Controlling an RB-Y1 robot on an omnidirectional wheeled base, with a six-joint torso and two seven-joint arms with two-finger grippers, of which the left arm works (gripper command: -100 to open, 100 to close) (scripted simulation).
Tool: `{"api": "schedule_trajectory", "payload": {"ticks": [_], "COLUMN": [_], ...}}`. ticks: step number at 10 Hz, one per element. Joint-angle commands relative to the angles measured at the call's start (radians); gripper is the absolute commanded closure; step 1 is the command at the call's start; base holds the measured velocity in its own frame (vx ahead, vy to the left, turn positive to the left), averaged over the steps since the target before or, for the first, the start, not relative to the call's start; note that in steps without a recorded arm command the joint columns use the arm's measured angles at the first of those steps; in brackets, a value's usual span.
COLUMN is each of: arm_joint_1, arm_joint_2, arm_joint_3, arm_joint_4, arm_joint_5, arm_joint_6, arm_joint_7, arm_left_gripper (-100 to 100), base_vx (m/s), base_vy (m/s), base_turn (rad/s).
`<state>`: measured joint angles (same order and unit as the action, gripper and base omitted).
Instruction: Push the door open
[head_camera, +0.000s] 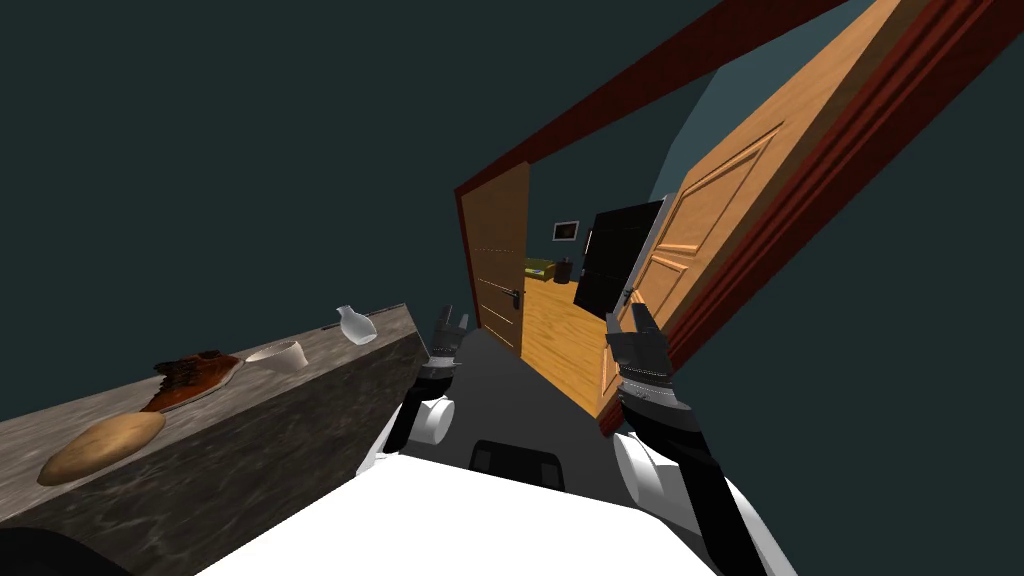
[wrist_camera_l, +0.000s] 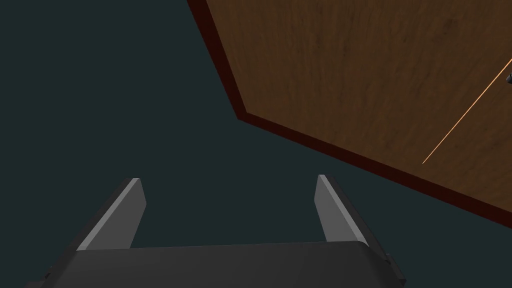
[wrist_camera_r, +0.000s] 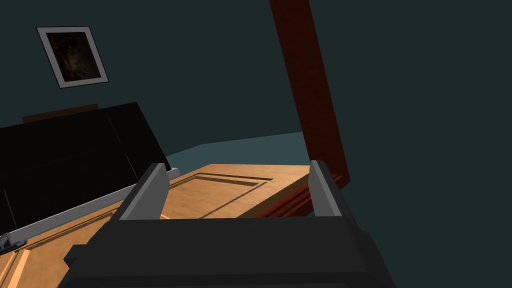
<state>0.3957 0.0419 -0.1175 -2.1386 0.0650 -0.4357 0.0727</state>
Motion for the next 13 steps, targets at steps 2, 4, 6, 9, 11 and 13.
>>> {"api": "schedule_trajectory", "payload": {"ticks": [2,4,6,9,11,13], "arm_joint_1": [-0.025,-0.053,-0.083,-0.129,-0.162,-0.195], "arm_joint_2": [0.007,0.012,0.016,0.021,0.023,0.025], "arm_joint_3": [-0.02,-0.033,-0.047,-0.069,-0.084,-0.1], "arm_joint_4": [0.052,0.099,0.15,0.229,0.285,0.339], "arm_joint_5": [-0.014,-0.025,-0.036,-0.053,-0.066,-0.078], "arm_joint_6": [0.003,0.007,0.011,0.017,0.022,0.026], "arm_joint_7": [0.01,0.018,0.027,0.04,0.05,0.059], "arm_left_gripper": [-100,-100,-100,-100,-100,-100], "base_vx": [0.095,0.099,0.112,0.089,0.102,0.103], "base_vy": [0.06,0.056,0.056,0.072,0.075,0.062], "base_turn": [-0.002,-0.004,-0.001,-0.004,-0.004,-0.002]}}
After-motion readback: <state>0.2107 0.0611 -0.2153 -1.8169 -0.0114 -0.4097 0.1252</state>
